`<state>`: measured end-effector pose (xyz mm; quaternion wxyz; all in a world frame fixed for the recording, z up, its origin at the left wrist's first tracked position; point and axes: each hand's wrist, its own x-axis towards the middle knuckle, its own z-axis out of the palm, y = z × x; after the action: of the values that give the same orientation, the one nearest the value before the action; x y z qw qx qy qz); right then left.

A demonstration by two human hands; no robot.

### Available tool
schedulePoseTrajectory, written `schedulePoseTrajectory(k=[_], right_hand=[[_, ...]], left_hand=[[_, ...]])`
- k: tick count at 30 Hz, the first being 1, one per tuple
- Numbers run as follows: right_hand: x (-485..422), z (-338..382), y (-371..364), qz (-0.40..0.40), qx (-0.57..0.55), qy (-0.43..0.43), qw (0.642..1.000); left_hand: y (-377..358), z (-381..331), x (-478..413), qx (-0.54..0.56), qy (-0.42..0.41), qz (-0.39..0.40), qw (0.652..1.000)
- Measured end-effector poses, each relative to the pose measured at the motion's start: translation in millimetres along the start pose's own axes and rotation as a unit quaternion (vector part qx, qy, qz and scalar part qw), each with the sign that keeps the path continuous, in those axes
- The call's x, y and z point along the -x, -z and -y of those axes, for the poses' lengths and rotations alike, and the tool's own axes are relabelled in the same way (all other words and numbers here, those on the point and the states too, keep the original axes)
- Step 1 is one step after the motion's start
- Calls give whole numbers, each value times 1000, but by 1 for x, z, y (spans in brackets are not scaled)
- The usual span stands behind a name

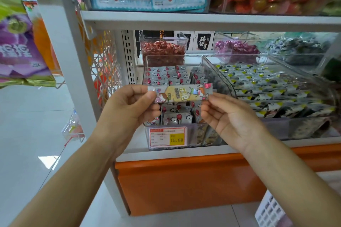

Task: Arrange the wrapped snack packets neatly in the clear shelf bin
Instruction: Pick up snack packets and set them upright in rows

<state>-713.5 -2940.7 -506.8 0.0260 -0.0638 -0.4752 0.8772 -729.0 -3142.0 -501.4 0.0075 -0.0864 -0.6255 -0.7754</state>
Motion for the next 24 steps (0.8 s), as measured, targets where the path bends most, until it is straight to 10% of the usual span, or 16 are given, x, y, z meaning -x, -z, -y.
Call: schedulePoseTrajectory(k=[15,24], right_hand=[[-2,-5,-4,-16,-48,34,998],[-1,-6,-2,14,81,73,994]], left_hand=[[1,1,-1,134,29,-23,990],[-1,-3,3,-165,-37,18,985]])
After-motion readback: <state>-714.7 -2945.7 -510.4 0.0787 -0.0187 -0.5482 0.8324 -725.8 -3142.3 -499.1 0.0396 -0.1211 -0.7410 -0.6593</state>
